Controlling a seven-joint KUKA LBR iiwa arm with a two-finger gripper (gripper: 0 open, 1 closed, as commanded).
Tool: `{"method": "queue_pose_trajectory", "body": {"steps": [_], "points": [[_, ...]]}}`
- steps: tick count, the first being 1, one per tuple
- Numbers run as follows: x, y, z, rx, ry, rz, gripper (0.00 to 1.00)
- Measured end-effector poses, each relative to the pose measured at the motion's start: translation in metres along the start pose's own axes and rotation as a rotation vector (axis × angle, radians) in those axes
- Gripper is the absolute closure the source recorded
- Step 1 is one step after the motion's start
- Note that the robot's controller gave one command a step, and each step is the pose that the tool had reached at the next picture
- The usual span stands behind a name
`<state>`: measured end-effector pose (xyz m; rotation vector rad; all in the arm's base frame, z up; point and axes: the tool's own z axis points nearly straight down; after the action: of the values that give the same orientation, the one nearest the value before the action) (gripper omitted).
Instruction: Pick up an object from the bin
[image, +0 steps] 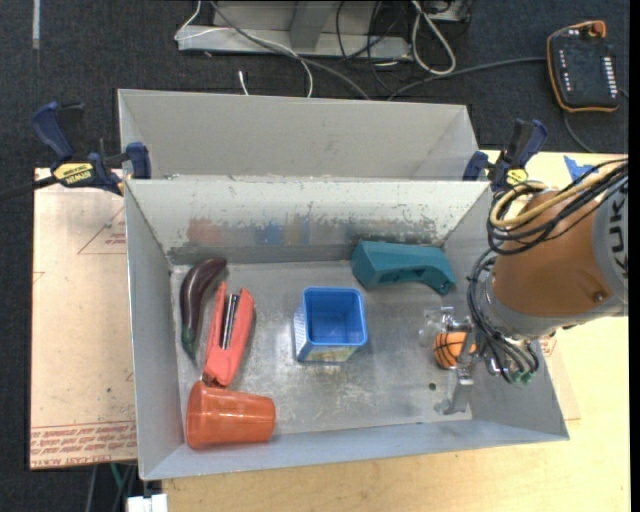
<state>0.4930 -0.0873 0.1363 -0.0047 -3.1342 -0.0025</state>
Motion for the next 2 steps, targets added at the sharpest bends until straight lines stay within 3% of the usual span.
{"method": "queue_pose_trajectory", "body": {"steps": [1, 2], "points": [[-0.002, 0.001, -0.004, 0.001, -0.007, -0.004, 0.0], [-0.069, -0.065, 0.066, 0.0, -0.008, -0.189, 0.0]]}}
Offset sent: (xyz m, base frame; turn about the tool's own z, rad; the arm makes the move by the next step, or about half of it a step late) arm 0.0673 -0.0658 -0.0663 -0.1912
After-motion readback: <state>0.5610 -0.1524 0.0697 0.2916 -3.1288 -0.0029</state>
